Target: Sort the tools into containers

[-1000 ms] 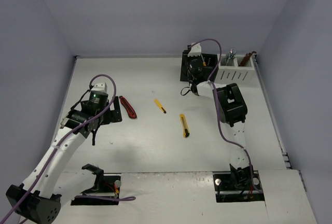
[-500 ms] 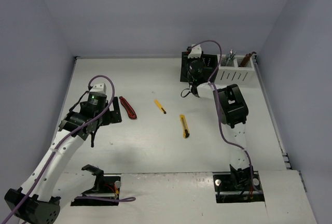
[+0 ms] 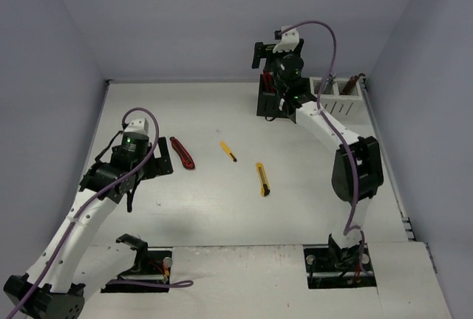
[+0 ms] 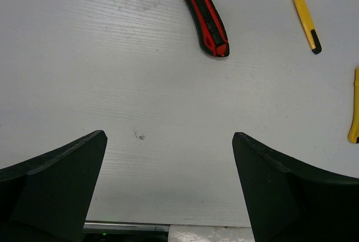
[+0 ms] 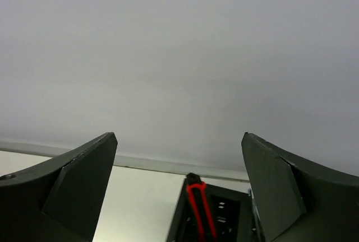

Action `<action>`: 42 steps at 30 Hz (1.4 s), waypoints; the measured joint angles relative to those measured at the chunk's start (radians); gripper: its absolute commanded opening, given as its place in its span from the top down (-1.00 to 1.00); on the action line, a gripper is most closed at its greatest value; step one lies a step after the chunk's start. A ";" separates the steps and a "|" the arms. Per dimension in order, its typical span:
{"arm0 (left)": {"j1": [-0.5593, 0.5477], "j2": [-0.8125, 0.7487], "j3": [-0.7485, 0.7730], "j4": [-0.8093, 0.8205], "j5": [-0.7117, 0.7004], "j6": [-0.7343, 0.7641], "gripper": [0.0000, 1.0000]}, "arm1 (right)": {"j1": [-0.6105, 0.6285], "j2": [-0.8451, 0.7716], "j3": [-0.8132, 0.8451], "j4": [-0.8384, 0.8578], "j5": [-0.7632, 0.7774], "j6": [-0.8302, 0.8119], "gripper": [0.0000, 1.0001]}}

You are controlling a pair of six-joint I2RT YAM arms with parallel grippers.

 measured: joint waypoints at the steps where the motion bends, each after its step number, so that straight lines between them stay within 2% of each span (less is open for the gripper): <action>1: 0.000 0.000 0.000 0.000 0.000 0.000 -0.87 | 0.005 -0.024 0.016 -0.051 -0.006 0.009 -0.87; 8: 0.000 -0.020 0.000 0.000 -0.001 -0.001 -0.88 | 0.113 -0.133 0.115 -0.416 -0.041 0.062 -0.65; 14: 0.000 -0.070 0.006 -0.005 -0.019 0.003 -0.87 | 0.293 -0.108 0.194 -0.742 -0.099 0.148 -0.53; 18: 0.000 -0.108 0.013 -0.009 -0.040 0.009 -0.87 | 0.386 -0.046 0.218 -0.867 -0.138 0.195 -0.51; 25: 0.000 -0.156 0.013 -0.034 -0.057 0.011 -0.88 | 0.473 0.151 0.234 -0.961 -0.198 0.257 -0.51; 33: 0.000 -0.181 0.013 -0.064 -0.069 0.013 -0.88 | 0.536 0.402 0.353 -0.989 -0.189 0.260 -0.49; 38: 0.000 -0.178 0.013 -0.067 -0.073 0.007 -0.86 | 0.546 0.442 0.390 -0.989 -0.166 0.260 -0.49; 42: 0.000 -0.122 0.015 -0.070 -0.081 -0.042 -0.87 | 0.536 0.409 0.368 -0.974 -0.101 0.267 -0.55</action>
